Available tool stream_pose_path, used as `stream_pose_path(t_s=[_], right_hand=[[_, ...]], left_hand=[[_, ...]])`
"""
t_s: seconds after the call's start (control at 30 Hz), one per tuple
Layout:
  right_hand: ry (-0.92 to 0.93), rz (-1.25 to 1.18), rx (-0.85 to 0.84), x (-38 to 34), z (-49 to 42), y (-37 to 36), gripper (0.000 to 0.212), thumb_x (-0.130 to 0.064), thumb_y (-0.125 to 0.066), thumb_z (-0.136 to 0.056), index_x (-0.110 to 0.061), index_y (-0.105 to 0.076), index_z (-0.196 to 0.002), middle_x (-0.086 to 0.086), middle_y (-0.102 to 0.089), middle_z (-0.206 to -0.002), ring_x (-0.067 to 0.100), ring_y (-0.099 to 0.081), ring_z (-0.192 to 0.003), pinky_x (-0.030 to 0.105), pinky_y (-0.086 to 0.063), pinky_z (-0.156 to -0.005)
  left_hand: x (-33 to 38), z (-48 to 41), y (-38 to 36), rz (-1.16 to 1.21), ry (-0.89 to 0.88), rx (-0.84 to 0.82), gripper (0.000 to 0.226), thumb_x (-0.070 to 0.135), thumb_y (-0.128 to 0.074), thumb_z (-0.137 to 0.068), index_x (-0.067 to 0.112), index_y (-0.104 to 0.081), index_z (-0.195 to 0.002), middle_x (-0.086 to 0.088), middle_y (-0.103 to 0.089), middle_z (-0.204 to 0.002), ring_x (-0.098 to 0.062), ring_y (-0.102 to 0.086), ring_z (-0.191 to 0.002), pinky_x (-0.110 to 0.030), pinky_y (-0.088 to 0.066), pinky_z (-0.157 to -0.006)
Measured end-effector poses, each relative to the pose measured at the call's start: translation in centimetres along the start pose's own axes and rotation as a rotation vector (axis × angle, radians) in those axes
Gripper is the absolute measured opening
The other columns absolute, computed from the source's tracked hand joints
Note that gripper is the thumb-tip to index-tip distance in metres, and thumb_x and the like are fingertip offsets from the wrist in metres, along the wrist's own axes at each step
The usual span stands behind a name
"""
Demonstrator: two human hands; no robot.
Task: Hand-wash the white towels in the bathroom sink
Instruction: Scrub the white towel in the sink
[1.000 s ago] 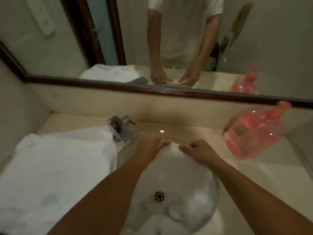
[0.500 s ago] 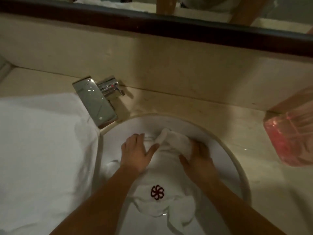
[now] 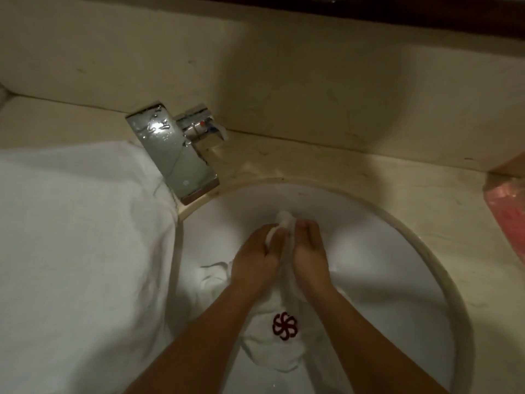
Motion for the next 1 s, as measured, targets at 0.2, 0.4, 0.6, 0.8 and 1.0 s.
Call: stream_pose_path(t_s=[0.2,0.4,0.6,0.8,1.0], right_hand=[[0.018,-0.027,0.026,0.4,0.6,-0.3,0.021,-0.035,-0.043,-0.113,-0.022,-0.059,-0.108,-0.001,-0.068,-0.100,0.014,-0.066,-0.092,0.024,-0.052,-0.075],[-0.012,0.012,-0.019,0.0,0.5,-1.6,0.027,-0.035,-0.042,-0.113,-0.017,-0.063,-0.113,0.004,-0.070,-0.104,0.024,-0.069,-0.100,0.041,-0.056,-0.092],[-0.036,-0.008,0.051,-0.2,-0.3,0.0,0.029,-0.028,-0.040,-0.113,-0.017,-0.062,-0.098,0.011,-0.069,-0.099,0.034,-0.070,-0.100,0.047,-0.056,-0.093],[0.065,0.177,-0.057,-0.2,1.0,-0.5,0.028,-0.030,-0.041,-0.113,-0.014,-0.064,-0.109,0.000,-0.070,-0.099,0.015,-0.068,-0.092,0.018,-0.052,-0.085],[0.036,0.163,-0.033,-1.7,-1.0,0.4,0.015,-0.025,-0.049,-0.110,-0.021,-0.063,-0.108,-0.003,-0.068,-0.102,0.010,-0.063,-0.088,0.009,-0.046,-0.074]], left_hand=[[-0.1,0.0,-0.5,0.159,0.104,0.003,0.072,0.084,-0.031,-0.089,0.031,-0.066,-0.124,0.005,-0.073,-0.118,-0.018,-0.068,-0.111,-0.041,-0.054,-0.102],[0.0,-0.2,0.5,0.330,0.132,0.109,0.058,0.064,-0.041,-0.103,0.019,-0.069,-0.125,-0.005,-0.074,-0.120,-0.022,-0.069,-0.111,-0.043,-0.056,-0.101],[2.0,0.8,0.0,0.344,0.042,0.049,0.038,0.045,-0.047,-0.108,0.018,-0.074,-0.106,0.000,-0.077,-0.097,-0.013,-0.073,-0.091,-0.023,-0.056,-0.080],[2.4,0.8,1.4,0.385,0.129,0.069,0.041,0.046,-0.046,-0.108,0.020,-0.070,-0.088,0.004,-0.075,-0.082,-0.010,-0.072,-0.079,-0.027,-0.057,-0.075],[2.0,0.2,2.9,0.311,0.005,0.036,0.035,0.039,-0.044,-0.110,0.019,-0.073,-0.109,0.011,-0.072,-0.097,-0.010,-0.067,-0.096,-0.008,-0.046,-0.079]])
Point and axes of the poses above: each hand's wrist, its own z-axis away from the middle knuckle, its own y-axis out of the back of the hand, x = y × z, the point moved 6 cm from there along -z, towards the middle knuckle
